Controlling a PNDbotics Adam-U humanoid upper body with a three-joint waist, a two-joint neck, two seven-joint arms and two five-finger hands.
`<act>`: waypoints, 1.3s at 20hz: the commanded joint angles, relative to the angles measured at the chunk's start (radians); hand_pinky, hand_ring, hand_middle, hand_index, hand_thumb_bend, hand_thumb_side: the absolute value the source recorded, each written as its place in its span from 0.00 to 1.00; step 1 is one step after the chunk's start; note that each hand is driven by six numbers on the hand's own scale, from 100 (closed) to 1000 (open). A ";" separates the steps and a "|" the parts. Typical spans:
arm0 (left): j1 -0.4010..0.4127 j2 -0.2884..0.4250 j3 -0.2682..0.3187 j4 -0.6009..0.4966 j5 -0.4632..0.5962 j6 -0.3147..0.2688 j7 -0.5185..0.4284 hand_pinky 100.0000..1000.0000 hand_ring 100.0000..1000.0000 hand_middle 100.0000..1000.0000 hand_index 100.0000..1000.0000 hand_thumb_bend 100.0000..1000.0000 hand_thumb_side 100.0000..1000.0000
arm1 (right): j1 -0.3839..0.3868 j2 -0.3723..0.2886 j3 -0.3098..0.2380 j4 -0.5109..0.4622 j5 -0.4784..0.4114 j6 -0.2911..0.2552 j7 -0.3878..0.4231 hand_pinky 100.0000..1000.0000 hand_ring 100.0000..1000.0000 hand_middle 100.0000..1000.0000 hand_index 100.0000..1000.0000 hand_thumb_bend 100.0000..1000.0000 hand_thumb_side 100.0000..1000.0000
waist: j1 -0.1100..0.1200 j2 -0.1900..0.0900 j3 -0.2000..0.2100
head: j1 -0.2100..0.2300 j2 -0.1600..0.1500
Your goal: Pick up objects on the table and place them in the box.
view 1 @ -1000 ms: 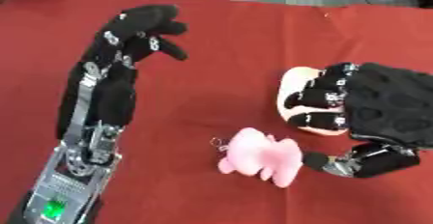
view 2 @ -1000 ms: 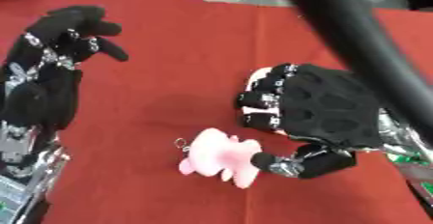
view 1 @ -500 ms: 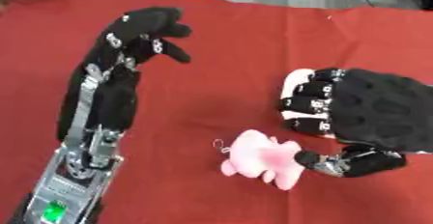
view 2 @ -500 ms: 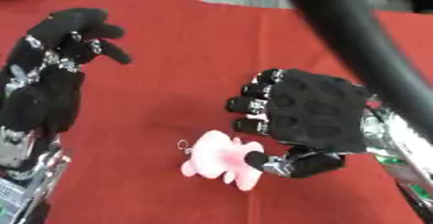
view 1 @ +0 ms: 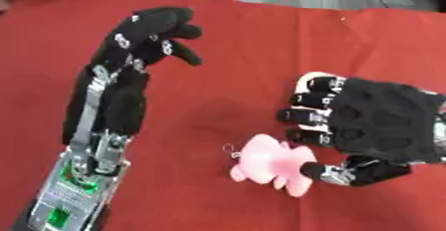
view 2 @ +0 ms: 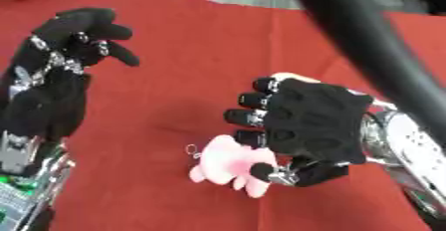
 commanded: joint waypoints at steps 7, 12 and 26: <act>-0.019 -0.003 -0.004 -0.019 0.008 -0.001 -0.008 0.51 0.75 0.76 0.85 0.00 0.82 | -0.017 -0.001 0.005 -0.014 0.026 -0.014 -0.033 0.53 0.70 0.76 0.69 0.30 0.63 | 0.004 -0.021 0.005 | -0.001 -0.016; -0.027 -0.010 -0.005 -0.019 0.011 -0.003 -0.010 0.51 0.75 0.76 0.85 0.00 0.81 | -0.012 0.014 0.006 -0.003 -0.011 -0.010 -0.070 0.47 0.65 0.75 0.70 0.34 0.61 | 0.008 -0.015 0.015 | -0.001 -0.020; -0.043 -0.028 -0.006 -0.019 0.002 -0.005 -0.013 0.50 0.75 0.76 0.85 0.00 0.81 | -0.017 0.049 0.007 0.100 -0.249 0.027 -0.060 0.28 0.57 0.78 0.81 0.40 0.55 | 0.020 -0.004 0.032 | 0.000 -0.019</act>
